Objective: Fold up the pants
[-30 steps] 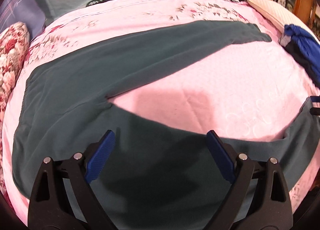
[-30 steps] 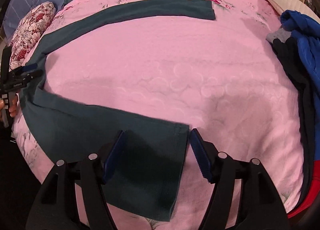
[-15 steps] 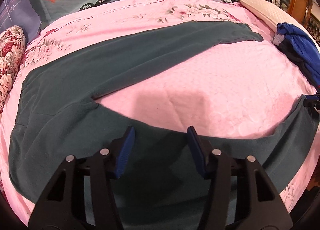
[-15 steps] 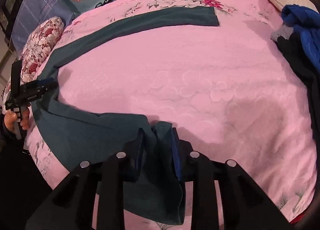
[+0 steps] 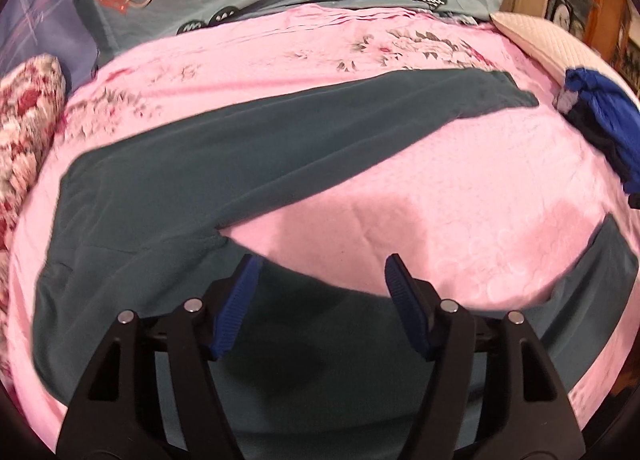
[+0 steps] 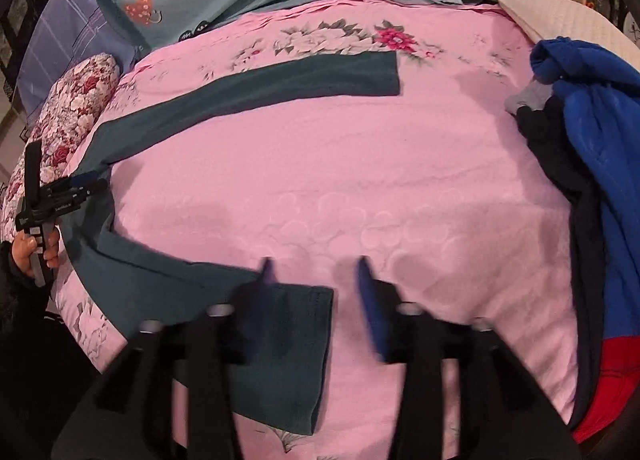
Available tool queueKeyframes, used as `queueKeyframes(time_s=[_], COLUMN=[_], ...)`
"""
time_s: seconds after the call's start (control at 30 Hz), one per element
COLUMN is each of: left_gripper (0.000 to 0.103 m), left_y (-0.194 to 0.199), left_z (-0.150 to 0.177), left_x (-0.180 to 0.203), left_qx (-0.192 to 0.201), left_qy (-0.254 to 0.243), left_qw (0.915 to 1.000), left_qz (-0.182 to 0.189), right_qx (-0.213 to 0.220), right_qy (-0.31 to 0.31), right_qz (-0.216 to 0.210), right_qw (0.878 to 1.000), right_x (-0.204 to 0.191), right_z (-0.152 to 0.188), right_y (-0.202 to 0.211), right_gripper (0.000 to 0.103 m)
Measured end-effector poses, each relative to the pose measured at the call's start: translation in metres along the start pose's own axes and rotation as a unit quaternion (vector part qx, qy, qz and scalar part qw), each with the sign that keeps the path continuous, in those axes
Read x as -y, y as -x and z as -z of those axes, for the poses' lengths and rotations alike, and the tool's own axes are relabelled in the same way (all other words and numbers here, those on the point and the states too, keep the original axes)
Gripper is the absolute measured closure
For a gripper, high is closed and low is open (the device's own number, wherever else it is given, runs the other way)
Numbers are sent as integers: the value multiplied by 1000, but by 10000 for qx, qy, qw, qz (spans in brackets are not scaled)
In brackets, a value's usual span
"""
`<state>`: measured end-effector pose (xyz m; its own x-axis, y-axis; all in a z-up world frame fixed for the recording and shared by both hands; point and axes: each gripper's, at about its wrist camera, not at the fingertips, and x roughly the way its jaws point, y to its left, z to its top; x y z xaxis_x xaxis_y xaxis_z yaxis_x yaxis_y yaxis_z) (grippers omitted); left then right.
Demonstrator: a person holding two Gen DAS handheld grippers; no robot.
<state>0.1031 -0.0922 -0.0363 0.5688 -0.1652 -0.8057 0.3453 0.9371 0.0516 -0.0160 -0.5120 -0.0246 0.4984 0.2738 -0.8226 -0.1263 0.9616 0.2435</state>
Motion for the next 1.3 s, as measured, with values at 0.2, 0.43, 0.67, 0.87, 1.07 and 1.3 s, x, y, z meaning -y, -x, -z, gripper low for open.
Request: queueKeyframes(time_s=[0.2,0.43,0.67,0.87,1.07,1.3], left_gripper=[69,75,57,32,32,33], left_y=[-6,-1,9,2,28,84], left_z=[19,22,4,5,20,89], left_x=[3,-4,-7,1,-44,-159], left_qx=[-404,-239,146,168,466,229], left_qy=[-544,-288,5,-193,363,1414], left_qw=[9977,9991,9995,9983,9945,9750], left_qz=[0,-182,-277,-526,-864,-1699], right_qx=[-399,118,524,-65,47,29], right_qy=[189,1414,1899,1137,420,-385], right_qz=[10,1551,2421,2093,2230,840], right_qw=[9990,9777,9501,9712,9739,9957], right_x=[-16,-63,-66,-12,29,42], right_z=[13,9,-38,-46,-29,17], right_y=[-29,-4,33,10,-1,16], right_gripper=[84,92,92,88,49,30])
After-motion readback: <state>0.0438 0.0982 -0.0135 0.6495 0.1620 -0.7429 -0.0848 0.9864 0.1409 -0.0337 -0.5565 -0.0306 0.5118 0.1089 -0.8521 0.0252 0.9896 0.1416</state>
